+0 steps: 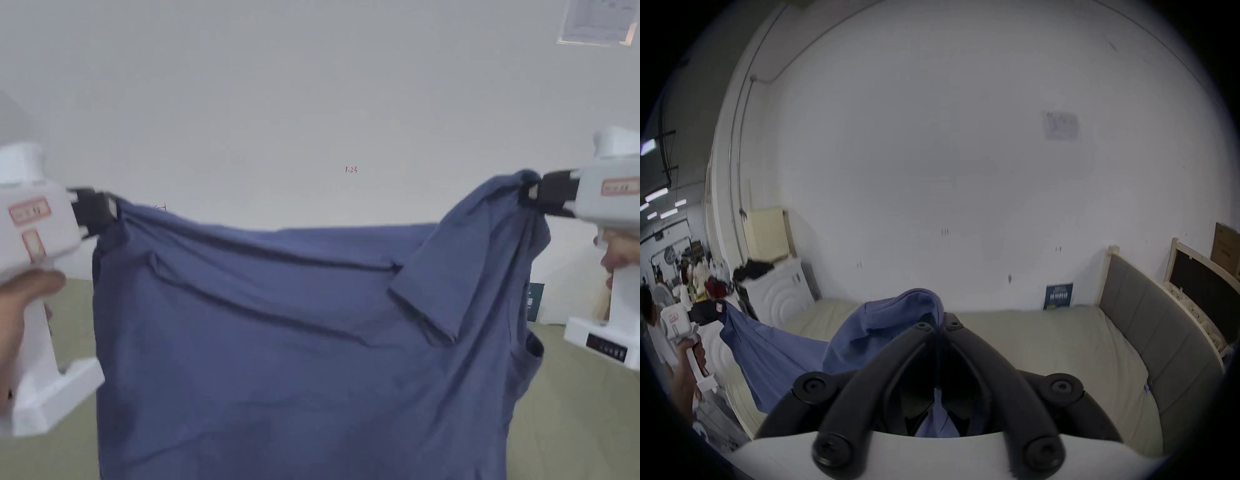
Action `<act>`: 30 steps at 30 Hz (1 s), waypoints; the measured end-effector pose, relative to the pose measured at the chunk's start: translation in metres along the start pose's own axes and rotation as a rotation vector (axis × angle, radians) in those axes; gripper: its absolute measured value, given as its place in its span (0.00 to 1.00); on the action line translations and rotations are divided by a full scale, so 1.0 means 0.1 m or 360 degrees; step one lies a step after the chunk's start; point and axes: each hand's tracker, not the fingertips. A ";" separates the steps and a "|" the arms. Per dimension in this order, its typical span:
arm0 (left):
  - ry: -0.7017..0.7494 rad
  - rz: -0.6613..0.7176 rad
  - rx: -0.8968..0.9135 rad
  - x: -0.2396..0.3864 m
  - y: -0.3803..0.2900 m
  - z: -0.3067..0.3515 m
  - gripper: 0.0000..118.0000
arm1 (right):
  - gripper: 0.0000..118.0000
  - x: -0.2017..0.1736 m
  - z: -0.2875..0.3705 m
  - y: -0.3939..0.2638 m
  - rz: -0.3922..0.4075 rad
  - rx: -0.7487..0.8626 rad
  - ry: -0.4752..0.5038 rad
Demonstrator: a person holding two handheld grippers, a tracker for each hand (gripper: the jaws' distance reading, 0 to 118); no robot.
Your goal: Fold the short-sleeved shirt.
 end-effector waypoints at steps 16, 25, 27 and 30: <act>0.0091 0.0027 -0.0020 0.03 -0.01 -0.61 0.00 | 0.02 0.11 -0.39 -0.08 -0.0143 0.0070 -0.0030; 0.0201 0.0246 -0.0391 -0.45 -2.04 -1.05 0.00 | 0.02 0.23 -0.81 -1.61 -0.0279 -0.0151 -0.0005; 0.0189 0.0279 -0.0426 -0.53 -2.23 -0.98 0.00 | 0.02 0.26 -0.75 -1.78 -0.0275 -0.0161 -0.0002; 0.0161 0.0297 -0.0430 -0.60 -2.23 -0.72 0.00 | 0.02 0.31 -0.54 -1.86 -0.0242 -0.0188 0.0025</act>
